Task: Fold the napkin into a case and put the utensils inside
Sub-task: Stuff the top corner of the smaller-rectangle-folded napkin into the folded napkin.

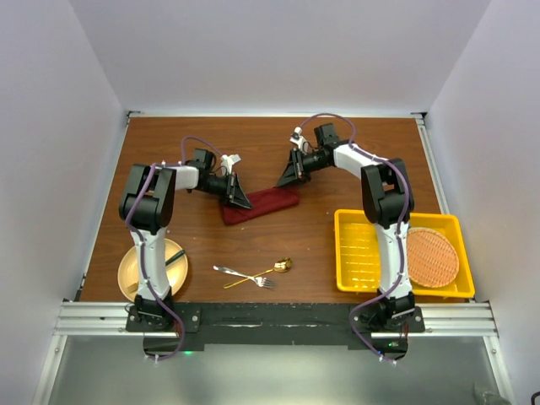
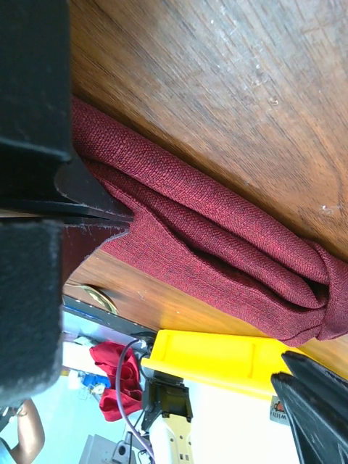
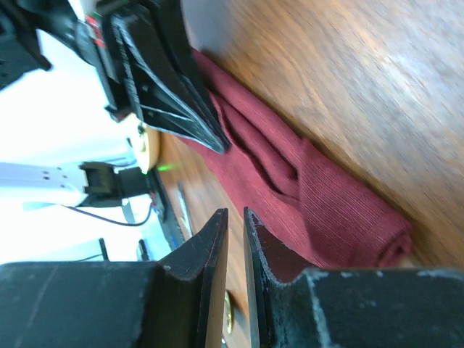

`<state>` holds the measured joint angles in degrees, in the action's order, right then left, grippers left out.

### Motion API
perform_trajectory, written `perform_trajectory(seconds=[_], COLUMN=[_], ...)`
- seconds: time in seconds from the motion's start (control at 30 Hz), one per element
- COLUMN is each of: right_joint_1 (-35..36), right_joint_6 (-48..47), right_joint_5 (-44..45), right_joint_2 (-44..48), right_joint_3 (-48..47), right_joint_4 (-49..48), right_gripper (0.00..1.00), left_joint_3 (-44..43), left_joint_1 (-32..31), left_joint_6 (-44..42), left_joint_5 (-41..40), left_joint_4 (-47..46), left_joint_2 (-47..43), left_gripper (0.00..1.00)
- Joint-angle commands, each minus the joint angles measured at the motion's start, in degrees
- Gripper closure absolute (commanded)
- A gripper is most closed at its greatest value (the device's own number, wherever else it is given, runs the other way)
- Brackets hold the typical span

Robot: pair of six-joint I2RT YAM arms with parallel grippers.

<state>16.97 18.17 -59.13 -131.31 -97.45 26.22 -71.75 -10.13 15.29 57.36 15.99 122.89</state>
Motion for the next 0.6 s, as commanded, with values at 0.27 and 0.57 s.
perform_trajectory(seconds=[0.27,0.57], right_joint_1=[-1.0,-0.9], right_joint_6=[-0.9,-4.6], right_joint_5=[3.5,1.4], right_joint_2=[-6.2,-2.7], right_joint_3=[1.6,-3.9], right_joint_4=[-0.4,3.7], right_gripper=[0.83,0.79], left_joint_3=[-0.9,-2.0], left_joint_1=[1.1,1.3], left_joint_6=[-5.6,-7.4], left_joint_5=[-9.3,-9.8], left_joint_4=[3.9,5.5], left_joint_2=[4.3,5.1], left_gripper=[1.00,1.00])
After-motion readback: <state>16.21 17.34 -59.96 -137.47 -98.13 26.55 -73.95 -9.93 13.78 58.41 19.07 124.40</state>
